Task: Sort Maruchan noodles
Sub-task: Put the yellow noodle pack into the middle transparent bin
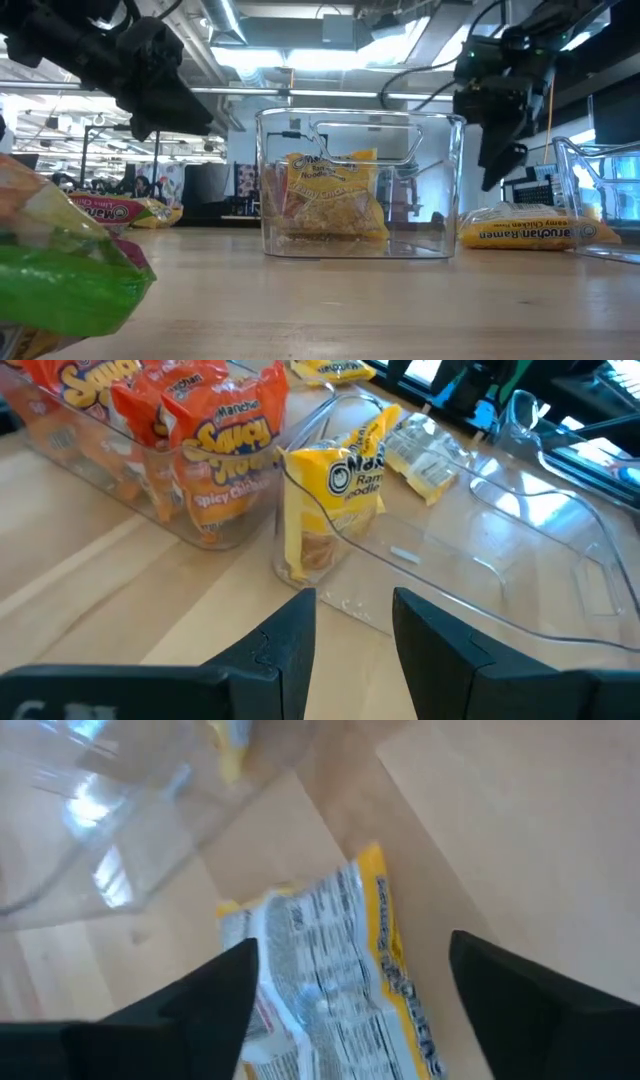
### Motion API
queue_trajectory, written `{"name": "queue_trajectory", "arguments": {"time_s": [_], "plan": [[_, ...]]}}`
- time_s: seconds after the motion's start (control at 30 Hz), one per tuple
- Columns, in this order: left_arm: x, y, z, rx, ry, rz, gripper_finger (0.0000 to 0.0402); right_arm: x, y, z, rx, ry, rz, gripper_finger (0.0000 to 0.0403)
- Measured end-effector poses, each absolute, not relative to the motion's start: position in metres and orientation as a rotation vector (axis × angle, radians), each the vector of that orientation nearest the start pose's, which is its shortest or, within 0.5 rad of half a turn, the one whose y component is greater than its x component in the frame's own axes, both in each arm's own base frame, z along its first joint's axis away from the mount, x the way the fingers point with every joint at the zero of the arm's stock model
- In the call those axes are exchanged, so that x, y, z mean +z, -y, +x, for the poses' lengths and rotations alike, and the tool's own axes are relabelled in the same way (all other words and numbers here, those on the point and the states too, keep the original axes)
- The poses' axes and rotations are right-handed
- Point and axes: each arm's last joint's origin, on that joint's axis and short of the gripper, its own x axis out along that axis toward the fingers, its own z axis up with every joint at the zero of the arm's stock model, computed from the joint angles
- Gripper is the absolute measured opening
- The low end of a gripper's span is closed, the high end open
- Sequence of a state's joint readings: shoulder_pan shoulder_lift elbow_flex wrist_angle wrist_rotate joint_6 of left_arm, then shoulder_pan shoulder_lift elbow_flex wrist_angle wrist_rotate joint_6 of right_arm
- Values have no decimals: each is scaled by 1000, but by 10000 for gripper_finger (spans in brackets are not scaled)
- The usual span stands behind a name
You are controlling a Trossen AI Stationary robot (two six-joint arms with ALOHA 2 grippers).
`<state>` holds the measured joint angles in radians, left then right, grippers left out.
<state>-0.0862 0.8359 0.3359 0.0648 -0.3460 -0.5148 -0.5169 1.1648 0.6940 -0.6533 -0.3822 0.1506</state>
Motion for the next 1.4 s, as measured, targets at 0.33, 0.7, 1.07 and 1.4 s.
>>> {"name": "queue_trajectory", "arguments": {"time_s": [0.33, 0.7, 1.07, 1.4], "plan": [[194, 6, 174, 337, -361, -414, 128, 173, 95, 189, -183, -1097, 679, 365], [193, 6, 174, 332, -370, -390, 128, 135, 98, 202, -29, -1216, 803, 345], [193, 6, 174, 332, -370, -386, 128, 125, 97, 205, 86, -1223, 807, 244], [193, 6, 174, 341, -367, -384, 128, 126, 96, 206, 151, -1184, 776, 97]]}}
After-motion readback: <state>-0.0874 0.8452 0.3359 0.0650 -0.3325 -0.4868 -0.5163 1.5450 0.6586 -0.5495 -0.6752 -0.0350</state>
